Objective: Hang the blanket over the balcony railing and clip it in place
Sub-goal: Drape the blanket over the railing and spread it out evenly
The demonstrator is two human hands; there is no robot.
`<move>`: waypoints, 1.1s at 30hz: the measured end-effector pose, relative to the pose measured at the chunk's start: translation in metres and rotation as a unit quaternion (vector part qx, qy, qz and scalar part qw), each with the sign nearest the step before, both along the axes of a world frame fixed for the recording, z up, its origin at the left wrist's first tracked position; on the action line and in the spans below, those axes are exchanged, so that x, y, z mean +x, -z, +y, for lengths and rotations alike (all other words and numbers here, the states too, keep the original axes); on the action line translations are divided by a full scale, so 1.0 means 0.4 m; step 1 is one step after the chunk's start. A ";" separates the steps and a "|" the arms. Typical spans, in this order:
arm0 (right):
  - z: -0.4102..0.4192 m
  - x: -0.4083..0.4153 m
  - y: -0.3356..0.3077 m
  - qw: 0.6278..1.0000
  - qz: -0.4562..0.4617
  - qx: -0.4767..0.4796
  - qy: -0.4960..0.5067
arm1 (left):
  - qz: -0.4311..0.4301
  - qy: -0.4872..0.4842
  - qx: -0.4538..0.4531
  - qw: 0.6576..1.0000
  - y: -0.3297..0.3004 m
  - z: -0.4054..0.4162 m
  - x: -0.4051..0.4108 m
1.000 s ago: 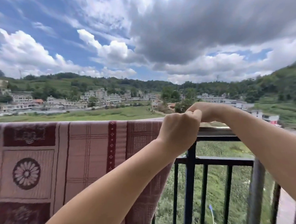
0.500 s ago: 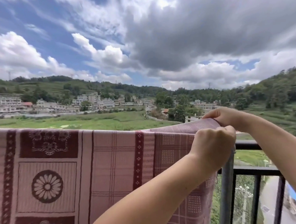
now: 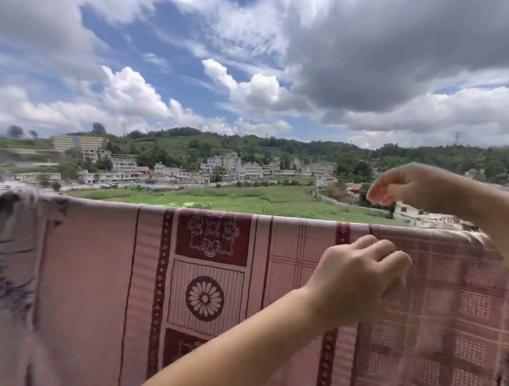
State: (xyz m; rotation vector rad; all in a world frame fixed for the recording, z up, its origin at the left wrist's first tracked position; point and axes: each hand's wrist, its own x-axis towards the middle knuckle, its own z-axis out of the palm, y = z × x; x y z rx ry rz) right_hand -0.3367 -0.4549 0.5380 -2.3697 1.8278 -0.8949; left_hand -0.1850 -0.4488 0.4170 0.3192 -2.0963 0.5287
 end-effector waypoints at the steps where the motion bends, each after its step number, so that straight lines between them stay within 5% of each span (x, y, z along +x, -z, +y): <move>1: -0.010 0.073 0.002 0.999 0.008 -0.015 -0.030 | 0.023 -0.027 -0.011 0.999 -0.010 -0.012 0.082; 8: -0.051 0.524 0.095 0.982 0.149 -0.085 -0.081 | 0.179 -0.268 0.088 0.943 -0.056 -0.118 0.684; 13: -0.124 0.769 0.136 0.978 0.185 -0.085 -0.042 | 0.075 -0.402 0.338 0.847 -0.077 -0.199 1.028; 16: -0.173 0.897 0.161 0.973 0.201 -0.110 0.013 | 0.008 -0.428 0.358 0.830 -0.074 -0.233 1.190; 21: -0.232 0.958 0.221 0.938 0.167 -0.261 0.157 | -0.069 -0.396 0.249 0.881 -0.055 -0.285 1.393; 27: -0.407 0.834 0.279 0.941 0.171 -0.182 0.228 | -0.013 -0.393 0.325 0.860 -0.083 -0.407 1.616; 31: -0.283 1.047 0.226 0.927 0.109 -0.195 0.303 | -0.007 -0.370 0.287 0.884 -0.084 -0.513 1.696; 33: -0.275 1.203 0.219 0.928 0.131 -0.239 0.256 | 0.028 -0.366 0.214 0.905 -0.077 -0.553 1.703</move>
